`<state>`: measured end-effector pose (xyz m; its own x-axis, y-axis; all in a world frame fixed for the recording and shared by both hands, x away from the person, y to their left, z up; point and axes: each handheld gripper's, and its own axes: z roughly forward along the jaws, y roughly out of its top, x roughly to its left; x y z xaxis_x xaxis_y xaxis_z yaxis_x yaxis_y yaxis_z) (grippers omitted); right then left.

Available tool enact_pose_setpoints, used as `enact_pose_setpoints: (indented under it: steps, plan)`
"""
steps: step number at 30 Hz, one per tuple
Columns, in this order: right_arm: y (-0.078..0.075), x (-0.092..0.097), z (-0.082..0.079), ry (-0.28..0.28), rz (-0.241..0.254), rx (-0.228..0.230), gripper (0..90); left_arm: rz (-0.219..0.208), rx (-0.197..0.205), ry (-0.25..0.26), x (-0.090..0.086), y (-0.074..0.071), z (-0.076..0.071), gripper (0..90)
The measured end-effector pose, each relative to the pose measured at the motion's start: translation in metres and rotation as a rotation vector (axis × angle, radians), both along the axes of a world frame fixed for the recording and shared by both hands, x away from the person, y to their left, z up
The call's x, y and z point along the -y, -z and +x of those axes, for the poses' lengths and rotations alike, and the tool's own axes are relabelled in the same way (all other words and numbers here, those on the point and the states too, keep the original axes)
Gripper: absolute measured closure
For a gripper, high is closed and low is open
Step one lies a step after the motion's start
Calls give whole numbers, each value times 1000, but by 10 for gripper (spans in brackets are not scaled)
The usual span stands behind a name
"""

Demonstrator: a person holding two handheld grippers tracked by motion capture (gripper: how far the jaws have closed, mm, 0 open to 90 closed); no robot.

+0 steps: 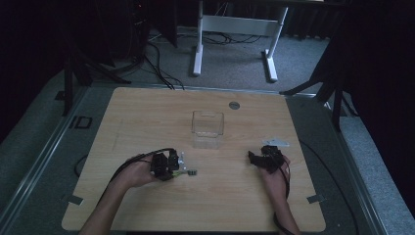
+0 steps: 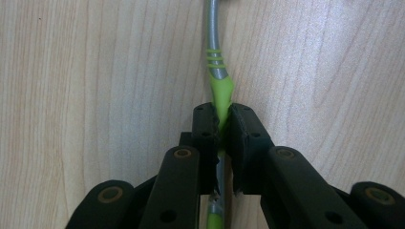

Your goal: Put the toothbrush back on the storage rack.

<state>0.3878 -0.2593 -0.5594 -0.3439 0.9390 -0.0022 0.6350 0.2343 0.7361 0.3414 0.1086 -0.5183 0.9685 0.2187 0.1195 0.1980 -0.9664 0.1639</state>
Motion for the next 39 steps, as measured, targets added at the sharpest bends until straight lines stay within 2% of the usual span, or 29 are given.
enact_pose_setpoints:
  steps: [9, 14, 26, 28, 32, 39]
  plan:
    - [0, 0, 0, 0, 0, 0, 272, 0, -19, -1, 0, 0, 0, 818]
    - [0, 0, 0, 0, 0, 0, 272, -5, -11, -15, -3, -4, 0, 819]
    - [0, 0, 0, 0, 0, 0, 272, -27, 42, -60, -9, -18, 1, 819]
    - [0, 0, 0, 0, 0, 0, 272, -45, 59, -78, -9, -20, 1, 818]
    - [0, 0, 0, 0, 0, 0, 272, -49, 74, -83, -9, -22, 2, 818]
    - [0, 0, 0, 0, 0, 0, 273, -80, 94, -107, -11, -28, 2, 818]
